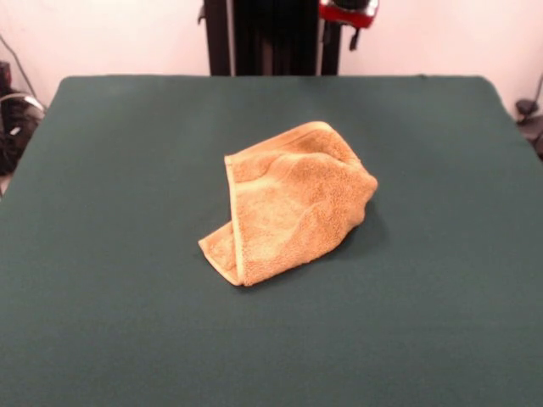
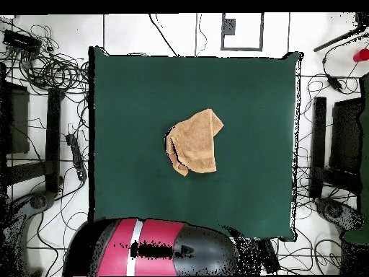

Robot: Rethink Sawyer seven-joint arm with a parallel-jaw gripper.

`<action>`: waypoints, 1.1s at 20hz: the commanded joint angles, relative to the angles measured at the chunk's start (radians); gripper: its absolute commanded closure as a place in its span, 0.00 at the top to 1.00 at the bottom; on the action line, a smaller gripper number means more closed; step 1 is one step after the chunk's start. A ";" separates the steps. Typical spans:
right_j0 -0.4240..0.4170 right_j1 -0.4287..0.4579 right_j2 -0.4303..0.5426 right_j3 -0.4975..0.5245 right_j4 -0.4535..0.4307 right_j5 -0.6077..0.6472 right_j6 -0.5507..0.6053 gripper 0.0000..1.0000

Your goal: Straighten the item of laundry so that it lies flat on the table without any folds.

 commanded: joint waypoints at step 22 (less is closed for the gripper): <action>0.116 -0.169 0.031 0.117 -0.076 0.020 0.174 1.00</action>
